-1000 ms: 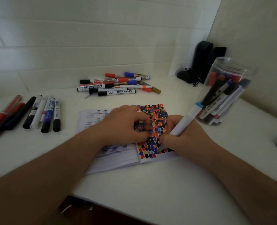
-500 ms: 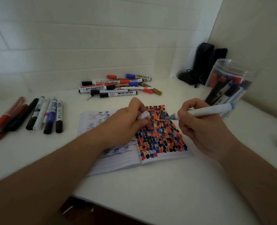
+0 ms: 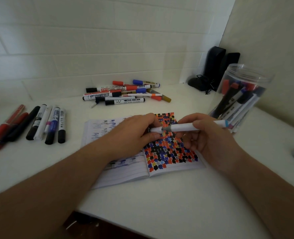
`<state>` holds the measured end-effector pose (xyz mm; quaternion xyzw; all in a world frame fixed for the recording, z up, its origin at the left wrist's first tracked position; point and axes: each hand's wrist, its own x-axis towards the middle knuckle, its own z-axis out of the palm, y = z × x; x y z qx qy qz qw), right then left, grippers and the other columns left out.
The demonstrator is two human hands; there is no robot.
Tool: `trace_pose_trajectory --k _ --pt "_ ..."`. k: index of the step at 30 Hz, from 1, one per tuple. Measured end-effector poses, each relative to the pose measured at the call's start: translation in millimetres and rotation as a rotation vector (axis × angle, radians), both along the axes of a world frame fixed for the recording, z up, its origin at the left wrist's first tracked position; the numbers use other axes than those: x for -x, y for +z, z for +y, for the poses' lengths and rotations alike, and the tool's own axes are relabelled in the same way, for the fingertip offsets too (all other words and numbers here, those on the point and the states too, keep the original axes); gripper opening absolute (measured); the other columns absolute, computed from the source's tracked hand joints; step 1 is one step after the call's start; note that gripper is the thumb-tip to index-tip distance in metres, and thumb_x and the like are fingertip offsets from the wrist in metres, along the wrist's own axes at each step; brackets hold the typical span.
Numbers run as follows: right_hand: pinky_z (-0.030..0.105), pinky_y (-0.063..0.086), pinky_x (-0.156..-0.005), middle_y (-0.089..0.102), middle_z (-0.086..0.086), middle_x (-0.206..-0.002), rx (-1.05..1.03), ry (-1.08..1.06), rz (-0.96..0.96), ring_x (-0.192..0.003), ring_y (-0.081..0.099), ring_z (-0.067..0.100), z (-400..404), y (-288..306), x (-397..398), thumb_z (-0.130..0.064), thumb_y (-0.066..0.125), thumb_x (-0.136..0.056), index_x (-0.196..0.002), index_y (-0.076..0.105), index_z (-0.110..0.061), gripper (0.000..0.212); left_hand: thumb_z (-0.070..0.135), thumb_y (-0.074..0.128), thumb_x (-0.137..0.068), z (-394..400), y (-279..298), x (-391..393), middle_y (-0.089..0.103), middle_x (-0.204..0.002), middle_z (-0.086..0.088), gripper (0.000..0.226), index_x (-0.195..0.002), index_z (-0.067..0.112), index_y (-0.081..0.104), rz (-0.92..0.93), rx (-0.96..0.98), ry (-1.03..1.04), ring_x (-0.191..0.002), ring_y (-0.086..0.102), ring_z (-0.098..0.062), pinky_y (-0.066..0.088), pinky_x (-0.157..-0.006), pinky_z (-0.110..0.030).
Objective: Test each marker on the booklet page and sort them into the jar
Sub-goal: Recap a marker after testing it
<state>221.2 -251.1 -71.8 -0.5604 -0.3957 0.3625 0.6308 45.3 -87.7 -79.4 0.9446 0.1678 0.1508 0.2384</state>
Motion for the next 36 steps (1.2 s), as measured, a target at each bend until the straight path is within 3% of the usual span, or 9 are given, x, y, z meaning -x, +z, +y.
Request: trace_pose_trajectory --k 2,4,9,15,25,29,32,34,36 --pt "0.033 0.047 -0.056 0.073 0.02 -0.085 0.025 -0.01 -0.094 -0.06 0.058 0.028 2.0 -0.6 3.6 -0.017 0.054 -0.096 -0.098 0.062 -0.011 0.011 0.042 0.059 -0.1 -0.8 -0.6 0.2 0.057 -0.091 0.015 0.013 -0.112 0.035 0.056 -0.014 -0.016 -0.011 -0.081 0.051 -0.004 0.036 -0.065 -0.024" --pt "0.031 0.048 -0.051 0.074 0.015 -0.081 0.024 -0.043 -0.192 -0.057 0.059 0.025 3.0 -1.3 5.5 -0.013 0.054 -0.104 -0.097 0.06 -0.009 0.01 0.039 0.059 -0.101 -1.0 -1.5 0.3 0.059 -0.09 0.013 0.012 -0.112 0.034 0.057 -0.048 -0.019 -0.015 -0.08 0.052 -0.005 0.037 -0.064 -0.024" --pt "0.022 0.049 -0.053 0.071 0.003 -0.071 -0.012 -0.165 -0.238 -0.057 0.058 0.016 1.7 -1.8 0.9 -0.031 0.066 -0.09 -0.1 0.071 -0.006 0.027 0.031 0.062 -0.101 -0.3 -1.6 2.5 0.068 -0.091 0.015 0.021 -0.121 0.035 0.064 -0.153 0.01 -0.003 -0.08 0.06 -0.004 0.046 -0.068 -0.023" --pt "0.019 0.05 -0.058 0.074 0.002 -0.076 -0.017 -0.156 -0.25 -0.066 0.062 0.013 5.3 -2.0 3.5 -0.038 0.068 -0.085 -0.102 0.074 -0.01 0.033 0.024 0.064 -0.1 1.9 -5.2 1.5 0.066 -0.084 0.017 0.023 -0.122 0.03 0.067 -0.221 0.001 0.06 -0.074 0.06 -0.002 0.038 -0.063 -0.017" --pt "0.02 0.05 -0.067 0.077 0.003 -0.086 0.01 -0.15 -0.354 -0.075 0.065 0.008 10.9 -2.0 4.8 -0.025 0.067 -0.097 -0.099 0.074 -0.018 0.011 0.024 0.066 -0.099 2.6 -5.3 -0.4 0.068 -0.088 0.01 0.024 -0.123 0.027 0.066 -0.187 -0.053 0.119 -0.073 0.058 -0.002 0.04 -0.064 -0.025" --pt "0.017 0.05 -0.072 0.072 -0.005 -0.081 0.014 -0.183 -0.489 -0.074 0.063 0.002 9.5 -1.7 8.1 -0.031 0.069 -0.096 -0.096 0.074 -0.023 0.009 0.029 0.057 -0.103 -3.1 -2.4 -1.8 0.067 -0.101 0.008 0.036 -0.139 0.034 0.054 -0.1 -0.2 0.028 -0.088 0.056 -0.012 0.045 -0.075 -0.033" --pt "0.005 0.047 -0.071 0.068 -0.015 -0.09 0.042 -0.185 -0.639 -0.081 0.062 -0.008 11.7 -0.9 20.2 -0.05 0.066 -0.089 -0.108 0.068 -0.028 0.028 0.032 0.055 -0.103 -2.5 6.0 0.8 0.063 -0.103 0.009 0.029 -0.131 0.03 0.059 -0.109 -0.279 -0.007 -0.093 0.052 -0.012 0.044 -0.081 -0.033" --pt "0.009 0.049 -0.068 0.068 -0.021 -0.092 0.067 -0.159 -0.736 -0.083 0.063 -0.002 10.7 -1.0 25.1 -0.068 0.059 -0.077 -0.129 0.057 -0.036 0.061 0.031 0.057 -0.102 4.3 13.7 10.7 0.058 -0.107 0.009 0.022 -0.122 0.025 0.063 -0.134 -0.299 0.036 -0.096 0.051 -0.01 0.044 -0.084 -0.031" --pt "0.018 0.051 -0.07 0.068 -0.024 -0.096 0.096 -0.149 -0.894 -0.081 0.06 0.005 8.2 -1.6 26.0 -0.072 0.057 -0.082 -0.145 0.045 -0.042 0.071 0.033 0.059 -0.101 16.7 22.9 29.0 0.056 -0.105 0.01 0.019 -0.119 0.026 0.062 -0.136 -0.297 0.176 -0.093 0.051 -0.009 0.043 -0.081 -0.031"
